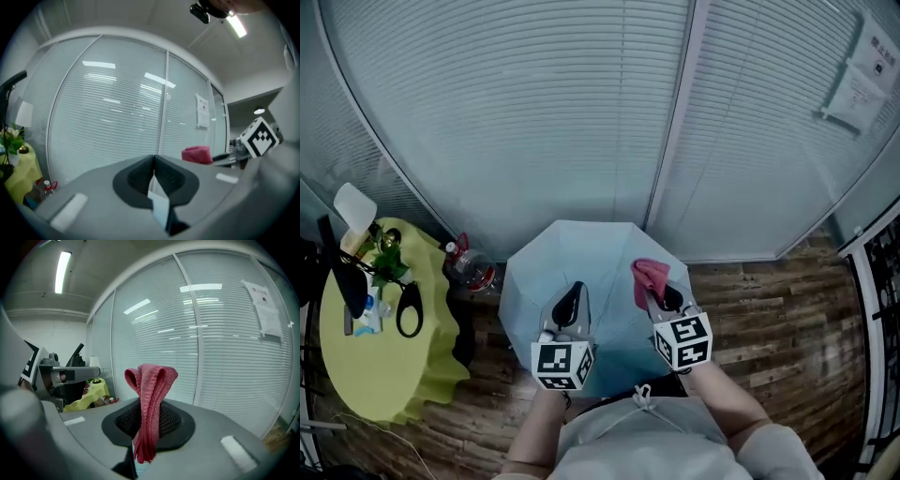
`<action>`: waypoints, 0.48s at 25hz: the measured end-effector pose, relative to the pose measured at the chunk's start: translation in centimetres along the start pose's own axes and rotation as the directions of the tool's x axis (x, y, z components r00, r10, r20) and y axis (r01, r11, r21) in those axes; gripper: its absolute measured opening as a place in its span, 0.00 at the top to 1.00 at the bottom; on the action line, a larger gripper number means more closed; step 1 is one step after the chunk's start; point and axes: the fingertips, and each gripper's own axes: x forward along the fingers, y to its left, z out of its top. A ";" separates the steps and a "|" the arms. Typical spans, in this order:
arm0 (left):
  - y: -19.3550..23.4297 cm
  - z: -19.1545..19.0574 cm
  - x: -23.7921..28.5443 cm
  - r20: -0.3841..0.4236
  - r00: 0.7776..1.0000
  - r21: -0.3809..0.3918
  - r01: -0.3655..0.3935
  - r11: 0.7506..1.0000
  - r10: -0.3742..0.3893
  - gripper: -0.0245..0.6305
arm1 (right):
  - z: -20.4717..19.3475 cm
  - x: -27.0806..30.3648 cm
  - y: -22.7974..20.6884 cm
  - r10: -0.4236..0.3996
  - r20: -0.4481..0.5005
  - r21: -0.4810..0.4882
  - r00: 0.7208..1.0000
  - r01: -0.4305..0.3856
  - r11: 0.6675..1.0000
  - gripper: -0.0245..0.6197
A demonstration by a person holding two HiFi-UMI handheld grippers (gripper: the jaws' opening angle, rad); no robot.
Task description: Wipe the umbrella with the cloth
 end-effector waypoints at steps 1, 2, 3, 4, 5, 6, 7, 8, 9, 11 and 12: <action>-0.6 1.2 -0.1 0.022 1.000 0.012 0.012 1.000 -0.013 0.95 | 0.9 -0.6 -0.3 -0.008 0.021 -0.006 1.000 0.009 1.000 0.87; -1.3 2.3 -0.3 0.043 0.999 0.026 0.020 0.999 -0.022 0.95 | 1.5 -1.2 -0.5 -0.017 0.037 -0.009 0.999 0.017 1.000 0.87; -1.9 3.2 -0.5 0.064 0.998 0.041 0.023 0.999 -0.026 0.95 | 2.0 -1.8 -0.8 -0.024 0.048 -0.007 0.999 0.025 1.000 0.87; -2.3 4.0 -0.9 0.086 0.996 0.058 0.021 0.998 -0.026 0.95 | 2.3 -2.2 -0.9 -0.029 0.056 0.001 0.998 0.029 1.000 0.87; -2.7 4.6 -1.2 0.107 0.994 0.073 0.017 0.997 -0.024 0.95 | 2.6 -2.6 -1.0 -0.029 0.063 0.014 0.998 0.028 0.999 0.87; -3.1 5.1 -1.5 0.124 0.992 0.081 0.014 0.997 -0.024 0.95 | 2.9 -2.9 -1.0 -0.026 0.070 0.029 0.997 0.024 0.999 0.88; -3.4 5.4 -1.7 0.134 0.991 0.078 0.015 0.997 -0.026 0.95 | 3.1 -3.2 -0.9 -0.021 0.075 0.041 0.997 0.018 0.999 0.88; -3.6 5.6 -1.9 0.138 0.990 0.066 0.019 0.998 -0.028 0.95 | 3.2 -3.5 -0.8 -0.019 0.079 0.044 0.997 0.015 0.999 0.88; -3.6 5.5 -1.9 0.137 0.990 0.050 0.021 0.999 -0.027 0.95 | 3.2 -3.6 -0.7 -0.019 0.080 0.040 0.997 0.016 0.999 0.88; -3.4 5.2 -2.1 0.124 0.992 0.031 0.016 0.999 -0.020 0.95 | 2.8 -3.7 -0.5 -0.022 0.075 0.022 0.997 0.021 1.000 0.88; -3.3 4.9 -2.2 0.116 0.993 0.029 0.010 1.000 -0.014 0.95 | 2.5 -3.6 -0.3 -0.022 0.069 0.017 0.997 0.021 1.000 0.88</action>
